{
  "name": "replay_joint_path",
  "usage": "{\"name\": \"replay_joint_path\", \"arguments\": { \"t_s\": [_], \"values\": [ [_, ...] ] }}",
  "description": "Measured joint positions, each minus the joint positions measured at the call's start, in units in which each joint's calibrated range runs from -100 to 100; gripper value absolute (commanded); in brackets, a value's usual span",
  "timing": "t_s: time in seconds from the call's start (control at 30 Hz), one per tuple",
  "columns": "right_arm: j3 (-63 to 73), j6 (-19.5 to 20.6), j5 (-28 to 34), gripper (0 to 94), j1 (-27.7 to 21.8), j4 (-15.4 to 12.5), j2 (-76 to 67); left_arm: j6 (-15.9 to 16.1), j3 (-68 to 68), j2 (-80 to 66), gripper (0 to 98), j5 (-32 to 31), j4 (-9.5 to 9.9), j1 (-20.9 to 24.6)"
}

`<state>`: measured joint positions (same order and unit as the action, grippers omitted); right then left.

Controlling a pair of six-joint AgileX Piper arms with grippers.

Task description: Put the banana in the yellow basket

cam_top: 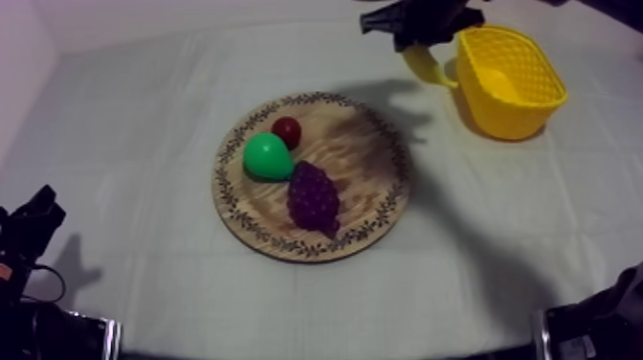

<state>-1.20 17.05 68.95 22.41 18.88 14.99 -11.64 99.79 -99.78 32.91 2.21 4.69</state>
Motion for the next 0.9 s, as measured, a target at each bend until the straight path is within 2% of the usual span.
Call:
{"name": "replay_joint_path", "arguments": {
  "t_s": [0.33, 0.67, 0.9],
  "values": [
    [-1.4, 0.1, -2.0, 12.2, -7.4, 2.1, -5.5, 0.0, 0.0, 0.0, 0.1, 0.0, 0.00, 0.0],
    [-5.1, 0.1, -5.1, 12.3, -15.0, 4.5, -5.0, 0.0, 0.0, 0.0, 0.1, 0.0, 0.00, 0.0],
    [-8.5, 0.2, -7.9, 12.3, -18.4, 5.4, -2.6, 0.0, 0.0, 0.0, 0.1, 0.0, 0.00, 0.0]
  ]
}}
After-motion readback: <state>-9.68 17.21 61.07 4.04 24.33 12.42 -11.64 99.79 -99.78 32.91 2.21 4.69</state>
